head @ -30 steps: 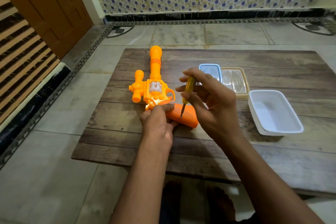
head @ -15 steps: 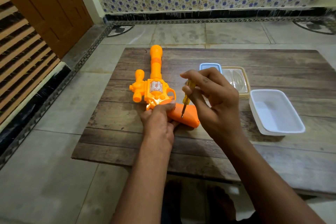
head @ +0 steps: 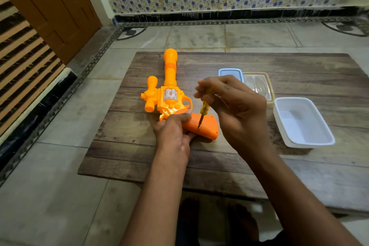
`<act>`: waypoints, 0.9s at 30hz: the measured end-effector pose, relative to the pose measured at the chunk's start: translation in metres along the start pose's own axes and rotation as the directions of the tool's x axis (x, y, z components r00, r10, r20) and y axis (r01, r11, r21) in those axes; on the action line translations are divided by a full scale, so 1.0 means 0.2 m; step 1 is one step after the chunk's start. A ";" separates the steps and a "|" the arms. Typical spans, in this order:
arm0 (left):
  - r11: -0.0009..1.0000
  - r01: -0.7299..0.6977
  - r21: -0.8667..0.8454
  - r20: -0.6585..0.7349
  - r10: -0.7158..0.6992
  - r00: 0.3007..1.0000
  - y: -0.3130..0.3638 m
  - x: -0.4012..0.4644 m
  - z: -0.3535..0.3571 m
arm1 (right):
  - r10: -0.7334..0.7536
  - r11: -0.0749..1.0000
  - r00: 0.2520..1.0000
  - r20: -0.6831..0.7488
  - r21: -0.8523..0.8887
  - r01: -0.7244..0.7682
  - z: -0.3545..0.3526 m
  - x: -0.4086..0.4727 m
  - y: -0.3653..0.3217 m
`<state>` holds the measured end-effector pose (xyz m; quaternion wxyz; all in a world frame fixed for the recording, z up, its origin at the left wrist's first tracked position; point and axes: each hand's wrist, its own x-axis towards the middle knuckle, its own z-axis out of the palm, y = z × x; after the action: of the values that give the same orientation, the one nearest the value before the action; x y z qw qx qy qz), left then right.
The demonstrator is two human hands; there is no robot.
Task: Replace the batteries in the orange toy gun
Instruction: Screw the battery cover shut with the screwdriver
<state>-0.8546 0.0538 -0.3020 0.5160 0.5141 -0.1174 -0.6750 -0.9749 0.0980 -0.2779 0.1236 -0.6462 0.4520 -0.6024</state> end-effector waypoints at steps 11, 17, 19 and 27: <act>0.999 0.041 -0.011 -0.008 -0.041 0.999 0.01 0.01 0.01 | 0.068 0.997 0.996 -0.056 0.028 -0.066 -0.04 -0.01 0.03; 0.999 0.052 -0.004 -0.009 -0.052 0.999 0.01 0.01 0.00 | 0.110 0.992 0.991 -0.073 0.066 -0.106 -0.06 -0.01 0.04; 0.999 0.047 -0.007 -0.015 -0.047 0.999 0.01 0.01 0.00 | 0.120 0.990 0.990 -0.074 0.079 -0.114 -0.06 -0.01 0.04; 0.999 0.042 0.004 -0.020 -0.042 0.999 0.01 0.01 0.01 | 0.087 0.995 0.991 -0.101 0.048 -0.083 -0.05 -0.01 0.04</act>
<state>-0.8544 0.0510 -0.3004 0.5018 0.5245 -0.1029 -0.6801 -0.9871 0.0986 -0.2820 0.1398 -0.5916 0.4716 -0.6388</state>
